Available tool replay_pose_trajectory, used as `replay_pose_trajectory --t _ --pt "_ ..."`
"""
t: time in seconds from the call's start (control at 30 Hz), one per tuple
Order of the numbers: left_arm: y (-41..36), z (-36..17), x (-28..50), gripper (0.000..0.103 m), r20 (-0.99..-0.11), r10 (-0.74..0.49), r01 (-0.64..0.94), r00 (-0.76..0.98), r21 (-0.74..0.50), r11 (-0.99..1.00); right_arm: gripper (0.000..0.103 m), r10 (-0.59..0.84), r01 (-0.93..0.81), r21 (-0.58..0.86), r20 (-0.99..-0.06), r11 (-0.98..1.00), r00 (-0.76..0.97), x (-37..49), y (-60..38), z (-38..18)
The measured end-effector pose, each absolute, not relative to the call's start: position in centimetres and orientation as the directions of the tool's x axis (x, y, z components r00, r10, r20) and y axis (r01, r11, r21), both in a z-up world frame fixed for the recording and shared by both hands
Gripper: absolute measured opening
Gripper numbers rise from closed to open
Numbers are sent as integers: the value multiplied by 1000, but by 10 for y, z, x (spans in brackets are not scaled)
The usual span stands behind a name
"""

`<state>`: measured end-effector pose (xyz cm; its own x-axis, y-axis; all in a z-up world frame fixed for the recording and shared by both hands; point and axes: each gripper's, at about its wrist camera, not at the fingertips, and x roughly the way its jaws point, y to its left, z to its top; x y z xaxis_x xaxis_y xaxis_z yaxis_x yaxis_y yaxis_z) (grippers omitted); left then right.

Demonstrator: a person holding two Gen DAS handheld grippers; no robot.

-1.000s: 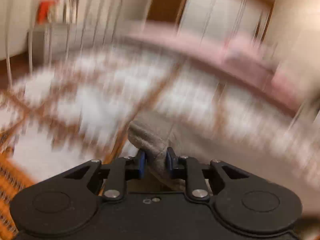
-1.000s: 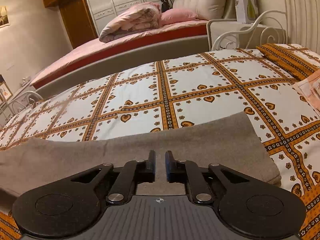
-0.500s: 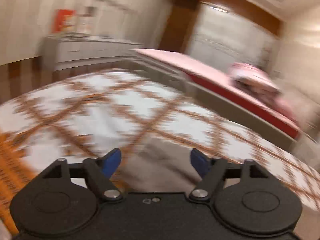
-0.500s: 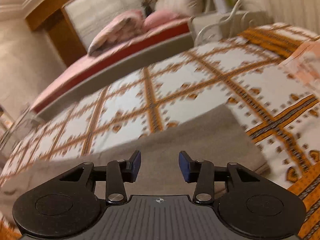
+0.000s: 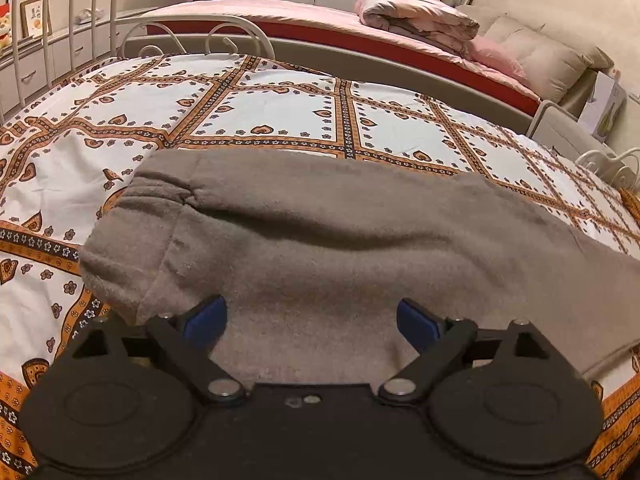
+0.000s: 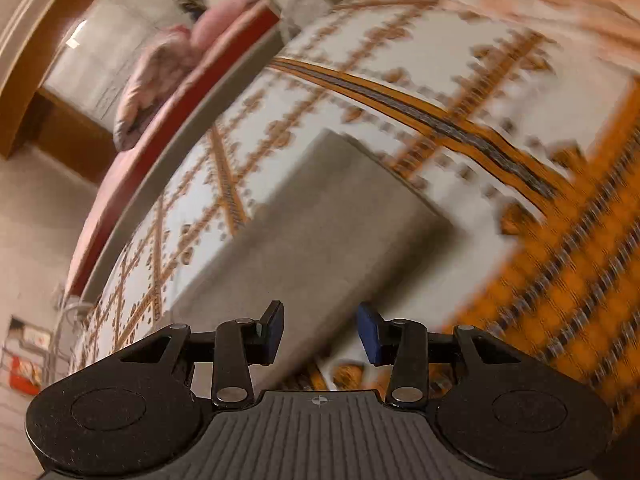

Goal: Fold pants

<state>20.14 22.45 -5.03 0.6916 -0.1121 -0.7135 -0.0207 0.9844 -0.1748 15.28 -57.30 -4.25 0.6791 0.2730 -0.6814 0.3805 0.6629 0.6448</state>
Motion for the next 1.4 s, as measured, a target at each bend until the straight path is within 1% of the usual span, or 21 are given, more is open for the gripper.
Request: replay_pose_trajectory --t 0.03,0.1,0.13,0.2,0.3,0.43,0.57,0.7,0.77,0.83,1.0,1.13,1.23,1.3,1.33,1.37,1.4 --pt "225 -50 203 89 -713 -115 -23 692 -182 983 42 268 372 647 -673 666 690 151 -576 -42" --pt "225 -49 206 91 -714 -115 -37 690 -193 980 42 250 397 636 -687 662 682 151 -583 -46" --pt "228 -49 211 91 -715 -111 -46 690 -197 979 42 264 409 648 -688 643 676 150 -586 -51" --pt "230 -48 215 91 -714 -104 -70 692 -210 975 31 273 406 661 -679 631 682 153 -590 -54" --pt "230 -48 216 91 -715 -100 -82 692 -216 973 27 245 408 651 -676 640 695 157 -594 -54" --pt "231 -47 214 91 -714 -104 -77 692 -216 973 27 251 446 645 -702 620 666 162 -598 -65" --pt "230 -48 213 91 -716 -105 -67 690 -208 976 27 267 456 671 -689 584 673 168 -603 -72" --pt "228 -48 214 91 -720 -99 -63 687 -194 979 27 233 431 632 -698 644 677 174 -595 -62" --pt "228 -48 213 91 -720 -101 -61 686 -195 979 23 206 429 610 -704 666 680 174 -591 -57" --pt "229 -48 212 91 -719 -106 -56 686 -198 979 23 201 421 591 -712 688 673 177 -587 -55" --pt "230 -48 211 91 -719 -112 -48 686 -198 979 23 224 428 658 -671 620 707 175 -590 -53" --pt "229 -48 210 91 -718 -114 -43 687 -197 979 23 245 429 672 -668 603 703 170 -589 -51" --pt "228 -49 210 91 -720 -108 -46 685 -191 980 23 253 449 641 -707 623 660 181 -586 -61" --pt "225 -49 212 93 -726 -99 -45 681 -177 983 5 245 415 605 -720 679 649 192 -578 -59" --pt "223 -49 213 94 -729 -94 -43 678 -166 985 5 251 393 595 -722 701 645 197 -573 -55" --pt "221 -49 213 94 -733 -86 -41 675 -153 987 5 259 358 606 -698 711 668 201 -568 -48" --pt "219 -49 213 94 -735 -80 -39 673 -143 989 5 268 311 658 -626 686 733 199 -568 -37"
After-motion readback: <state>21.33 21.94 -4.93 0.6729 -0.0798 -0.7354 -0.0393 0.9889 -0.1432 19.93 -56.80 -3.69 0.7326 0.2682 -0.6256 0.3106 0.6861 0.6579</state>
